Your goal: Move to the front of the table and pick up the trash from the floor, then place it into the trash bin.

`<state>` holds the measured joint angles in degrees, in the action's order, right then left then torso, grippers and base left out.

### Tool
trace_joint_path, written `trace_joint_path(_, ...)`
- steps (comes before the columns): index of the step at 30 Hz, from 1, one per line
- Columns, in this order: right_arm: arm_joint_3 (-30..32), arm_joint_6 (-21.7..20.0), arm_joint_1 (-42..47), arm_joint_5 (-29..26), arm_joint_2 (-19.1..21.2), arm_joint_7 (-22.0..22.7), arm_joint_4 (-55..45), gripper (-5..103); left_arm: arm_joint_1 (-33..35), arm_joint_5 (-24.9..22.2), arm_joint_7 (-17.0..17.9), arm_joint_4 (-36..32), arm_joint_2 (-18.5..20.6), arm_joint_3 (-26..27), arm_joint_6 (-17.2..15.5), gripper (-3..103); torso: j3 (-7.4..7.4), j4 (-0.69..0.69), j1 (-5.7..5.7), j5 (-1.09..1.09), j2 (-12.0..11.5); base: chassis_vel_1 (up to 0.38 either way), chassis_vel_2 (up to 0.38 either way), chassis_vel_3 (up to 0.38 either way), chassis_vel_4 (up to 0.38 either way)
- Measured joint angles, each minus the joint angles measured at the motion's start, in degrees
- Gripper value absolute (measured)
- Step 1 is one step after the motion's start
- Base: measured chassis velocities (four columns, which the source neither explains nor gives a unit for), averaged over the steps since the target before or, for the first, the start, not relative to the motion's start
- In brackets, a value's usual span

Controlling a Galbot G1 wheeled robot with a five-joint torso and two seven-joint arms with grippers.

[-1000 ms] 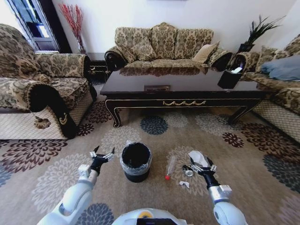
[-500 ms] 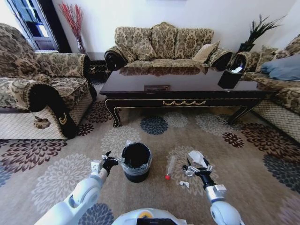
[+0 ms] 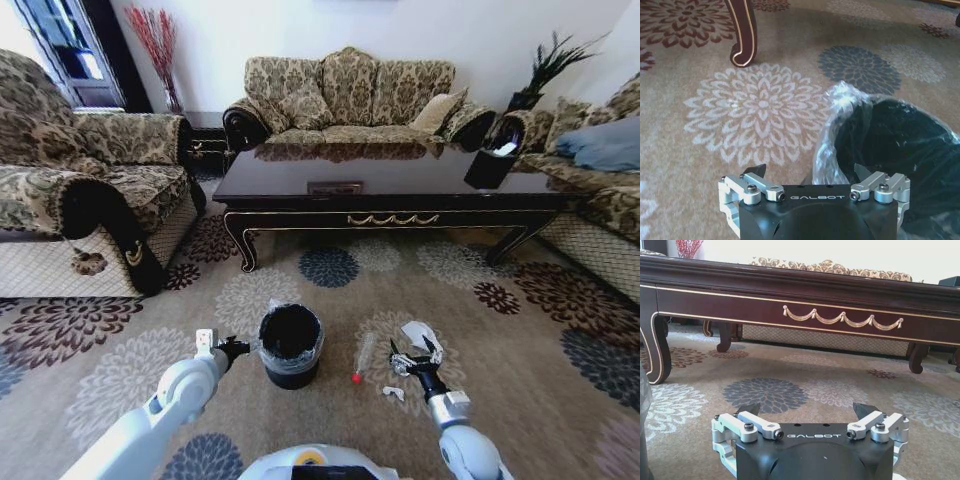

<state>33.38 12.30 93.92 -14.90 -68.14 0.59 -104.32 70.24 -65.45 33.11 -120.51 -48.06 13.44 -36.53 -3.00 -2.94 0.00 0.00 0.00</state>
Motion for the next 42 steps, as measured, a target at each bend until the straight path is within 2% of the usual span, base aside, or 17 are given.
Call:
trace_joint_path(4,-0.17,0.02,0.02,0.15,0.05,0.03,0.00,100,-3.15,-2.27,0.04,0.91,0.35,-1.29,-1.23,100,0.00,-0.02,0.00,0.00,0.00,0.000,0.000,0.000,0.000)
trace_joint_path(9,-0.34,0.05,0.15,0.34,-0.51,0.16,-0.02,100,-6.23,-5.05,0.78,2.01,0.52,-4.23,-2.45,98,0.00,-0.02,0.00,0.00,0.00,0.000,0.000,0.000,0.000)
trace_joint_path(11,-0.34,0.05,0.14,0.34,-0.92,0.32,-0.03,100,-7.19,-6.91,2.22,2.61,0.20,-5.46,-3.37,98,0.00,-0.01,0.00,0.01,0.00,0.000,0.000,0.000,0.000)
trace_joint_path(14,-0.34,0.11,0.45,0.36,-1.06,0.30,-0.06,100,-7.81,-7.82,2.96,3.67,0.05,-6.58,-3.81,93,0.00,-0.01,0.00,0.00,0.00,0.000,0.000,0.000,0.000)
trace_joint_path(15,-0.31,0.15,0.56,0.30,-1.07,0.22,-0.07,100,-8.09,-8.11,3.11,4.25,-0.08,-6.94,-4.03,88,0.00,-0.01,0.00,0.00,0.00,0.000,0.000,0.000,0.000)
trace_joint_path(16,-0.25,0.18,0.60,0.24,-1.08,0.19,-0.07,100,-8.41,-8.41,3.25,4.81,-0.27,-7.20,-4.13,88,0.00,-0.01,0.00,0.00,0.00,0.000,0.000,0.000,0.000)
trace_joint_path(19,-0.17,0.20,0.49,0.11,-0.95,0.18,-0.05,100,-9.56,-9.71,3.59,6.21,-1.17,-7.87,-4.52,72,0.00,-0.01,0.00,0.01,0.00,0.000,0.000,0.000,0.000)
trace_joint_path(24,-0.22,0.20,0.32,-0.03,-0.83,0.28,-0.05,100,-10.53,-10.62,4.18,7.00,-2.25,-8.47,-4.57,68,0.00,-0.02,0.00,0.00,0.00,0.000,0.000,0.000,0.000)
trace_joint_path(28,-0.35,0.18,0.10,-0.09,-0.66,0.52,0.12,100,-10.67,-11.45,3.93,7.28,-2.28,-8.84,-4.79,47,0.00,0.00,0.00,0.02,0.00,0.000,0.000,0.000,0.000)
trace_joint_path(29,-0.35,0.18,0.10,-0.09,-0.66,0.52,0.12,100,-10.67,-11.45,3.93,7.28,-2.28,-8.84,-4.79,47,0.00,0.00,0.00,0.02,0.00,0.000,0.000,0.000,0.000)
trace_joint_path(32,-0.37,0.12,-0.14,-0.23,-0.40,0.75,0.28,100,-10.13,-11.46,4.09,7.55,-1.75,-8.56,-5.30,32,0.01,0.00,0.00,0.02,0.00,0.000,0.000,0.000,0.000)
trace_joint_path(34,-0.38,0.09,-0.23,-0.28,-0.33,0.81,0.28,100,-9.94,-11.38,4.12,7.66,-1.65,-8.42,-5.36,32,0.01,-0.01,0.00,0.03,0.00,0.000,0.000,0.000,0.000)
trace_joint_path(37,-0.38,0.01,-0.35,-0.41,-0.14,0.91,0.31,100,-9.14,-11.37,3.99,7.75,-1.51,-7.93,-5.44,15,0.01,-0.03,0.00,-0.01,0.00,0.000,0.000,0.000,0.000)
trace_joint_path(38,-0.38,0.01,-0.35,-0.41,-0.14,0.91,0.31,100,-9.14,-11.37,3.99,7.75,-1.51,-7.93,-5.44,15,0.01,-0.03,0.00,-0.01,0.00,0.000,0.000,0.000,0.000)
trace_joint_path(40,-0.37,-0.01,-0.27,-0.42,-0.06,0.92,0.43,100,-8.55,-10.99,4.06,7.69,-1.19,-7.30,-5.66,6,0.01,0.00,0.00,0.01,0.00,0.000,0.000,0.000,0.000)
trace_joint_path(42,-0.37,0.00,-0.23,-0.46,-0.05,0.92,0.58,100,-8.13,-10.61,3.95,7.62,-0.81,-6.93,-5.83,5,0.00,0.00,0.00,-0.01,0.00,0.000,0.000,0.000,0.000)
